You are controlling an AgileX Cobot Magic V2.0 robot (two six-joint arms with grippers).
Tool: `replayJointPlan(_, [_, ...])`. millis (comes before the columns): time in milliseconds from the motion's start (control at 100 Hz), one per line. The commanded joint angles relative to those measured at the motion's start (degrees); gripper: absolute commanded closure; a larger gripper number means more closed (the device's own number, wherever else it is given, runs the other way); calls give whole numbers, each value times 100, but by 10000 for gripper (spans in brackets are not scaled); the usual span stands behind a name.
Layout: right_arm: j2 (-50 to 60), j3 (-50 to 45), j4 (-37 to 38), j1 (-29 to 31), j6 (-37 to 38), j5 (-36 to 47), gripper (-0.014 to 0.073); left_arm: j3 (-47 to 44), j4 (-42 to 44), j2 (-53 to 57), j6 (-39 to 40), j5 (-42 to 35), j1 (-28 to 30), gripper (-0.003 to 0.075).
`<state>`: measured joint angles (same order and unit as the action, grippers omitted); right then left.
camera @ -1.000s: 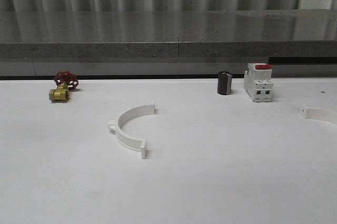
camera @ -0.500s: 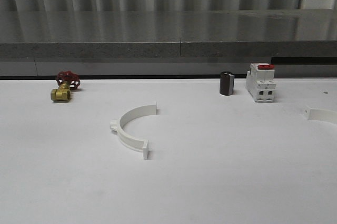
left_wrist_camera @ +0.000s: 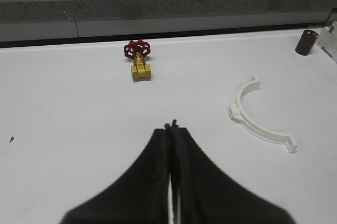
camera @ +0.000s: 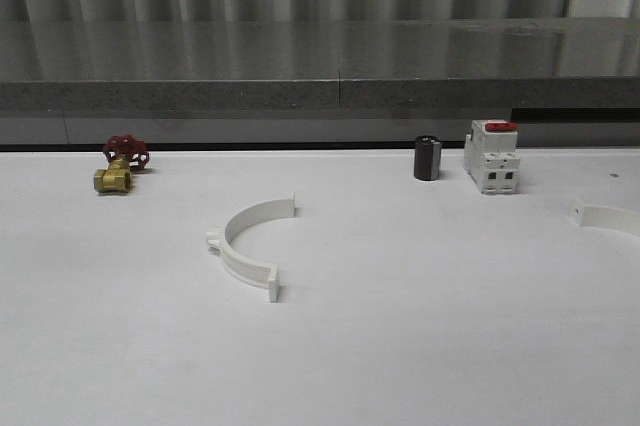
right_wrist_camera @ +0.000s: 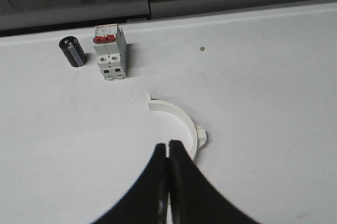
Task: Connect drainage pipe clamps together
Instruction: 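Move the right gripper to the second half-ring clamp and grasp it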
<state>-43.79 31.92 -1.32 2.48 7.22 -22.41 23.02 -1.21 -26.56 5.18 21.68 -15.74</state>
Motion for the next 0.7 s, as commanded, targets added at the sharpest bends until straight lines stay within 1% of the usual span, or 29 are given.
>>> replayJointPlan(0, [-409, 302, 66, 43, -64, 445, 660, 158, -18, -15, -8, -392, 21, 740])
replayJointPlan(130, [-912, 314, 66, 43, -64, 393, 648, 158, -18, -15, -8, -392, 21, 740])
replayJointPlan(200, [-1107, 314, 66, 43, -64, 291, 585, 158, -18, -15, -8, -392, 21, 740])
replayJointPlan(270, [-1233, 314, 66, 43, -64, 222, 471, 158, -18, -15, -8, -392, 21, 740])
replayJointPlan(320, [-1293, 314, 66, 43, -64, 223, 361, 158, -18, -15, -8, -392, 21, 740])
replayJointPlan(370, [-1318, 314, 66, 43, -64, 277, 272, 158, -18, -15, -8, -392, 21, 740])
replayJointPlan(440, [-1318, 314, 66, 43, -64, 358, 188, 158, -18, -15, -8, -392, 21, 740])
replayJointPlan(490, [-1318, 314, 66, 43, -64, 458, 165, 158, -18, -15, -8, -392, 21, 740])
replayJointPlan(630, [-1318, 314, 47, 43, -30, 844, 169, 158, -18, -15, -8, -392, 21, 740])
replayJointPlan(690, [-1324, 349, -4, 51, 95, 872, 169, 158, -18, -15, -8, -392, 21, 740])
